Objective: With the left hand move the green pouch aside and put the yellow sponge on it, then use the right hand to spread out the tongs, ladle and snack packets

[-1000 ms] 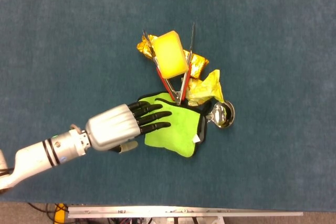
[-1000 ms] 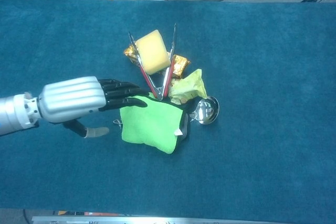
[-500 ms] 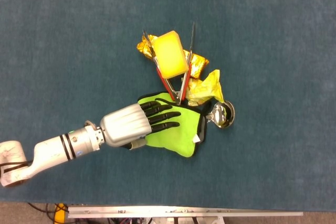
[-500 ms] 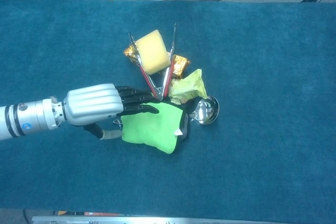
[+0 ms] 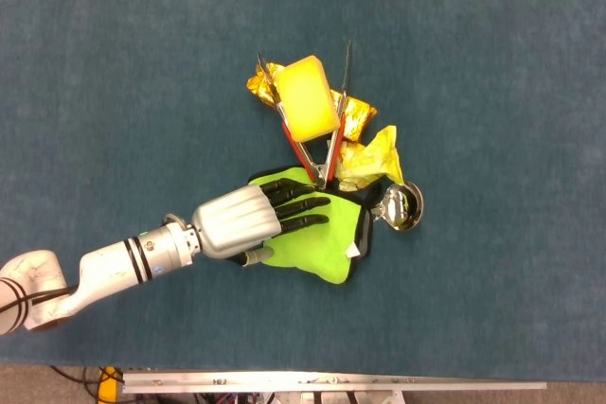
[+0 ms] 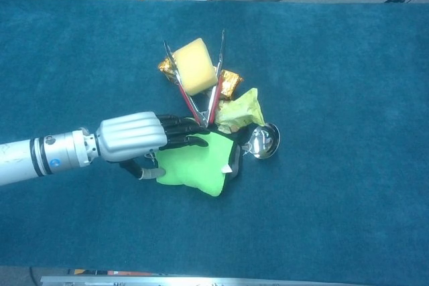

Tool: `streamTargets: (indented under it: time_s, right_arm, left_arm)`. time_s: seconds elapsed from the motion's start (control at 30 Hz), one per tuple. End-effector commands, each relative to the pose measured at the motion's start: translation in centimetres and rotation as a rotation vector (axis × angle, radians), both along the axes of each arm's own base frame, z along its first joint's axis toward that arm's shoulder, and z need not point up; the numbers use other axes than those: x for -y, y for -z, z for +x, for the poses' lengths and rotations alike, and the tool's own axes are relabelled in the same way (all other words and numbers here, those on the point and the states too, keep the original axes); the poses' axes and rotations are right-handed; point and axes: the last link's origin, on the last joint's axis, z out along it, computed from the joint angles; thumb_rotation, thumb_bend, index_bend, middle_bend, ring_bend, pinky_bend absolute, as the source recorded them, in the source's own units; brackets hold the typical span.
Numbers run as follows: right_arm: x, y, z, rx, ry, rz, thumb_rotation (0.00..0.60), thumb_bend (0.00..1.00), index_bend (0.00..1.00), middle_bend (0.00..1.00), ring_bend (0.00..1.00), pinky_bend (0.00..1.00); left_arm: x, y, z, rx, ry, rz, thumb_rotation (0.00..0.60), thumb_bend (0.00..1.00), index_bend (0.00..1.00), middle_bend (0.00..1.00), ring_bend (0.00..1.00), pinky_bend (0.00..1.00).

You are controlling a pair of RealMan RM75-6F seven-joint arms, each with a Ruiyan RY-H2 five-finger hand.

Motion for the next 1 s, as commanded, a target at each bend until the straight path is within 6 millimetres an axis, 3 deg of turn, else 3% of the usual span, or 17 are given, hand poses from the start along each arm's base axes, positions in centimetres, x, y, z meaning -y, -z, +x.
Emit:
streamTargets:
  time_s: [0.03, 0.17, 0.5, 0.7, 1.0]
  right_arm:
    - [0.0, 0.0, 0.0, 0.0, 0.002, 0.0, 0.6, 0.12, 0.03, 0.27, 0.22, 0.41]
    - [0.0, -0.1, 0.1, 0.003, 0.0, -0.003, 0.6, 0.12, 0.03, 0.27, 0.22, 0.41]
    - [-0.1, -0.4, 0.1, 0.009, 0.006, -0.011, 0.6, 0.12, 0.03, 0.27, 0.22, 0.41]
    - [-0.1, -0.4, 0.2, 0.013, 0.006, -0.014, 0.6, 0.12, 0.03, 0.27, 0.22, 0.41]
    - [0.1, -0.2, 0.5, 0.018, -0.004, -0.012, 0.6, 0.12, 0.03, 0.27, 0.22, 0.41]
  left_arm:
    - [0.1, 0.4, -0.1, 0.013, -0.004, -0.007, 0.6, 0.37, 0.08, 0.02, 0.0, 0.15]
    - [0.1, 0.9, 0.0, 0.037, -0.003, -0.001, 0.6, 0.37, 0.19, 0.07, 0.03, 0.17]
    - [0.0, 1.9, 0.2, 0.129, -0.046, 0.0, 0.6, 0.37, 0.46, 0.34, 0.39, 0.54]
    - [-0.2, 1.2, 0.1, 0.168, -0.067, 0.005, 0.6, 0.37, 0.52, 0.43, 0.48, 0.56]
    - [-0.7, -3.1, -0.7, 0.177, -0.049, 0.066, 0.6, 0.37, 0.51, 0.43, 0.48, 0.57]
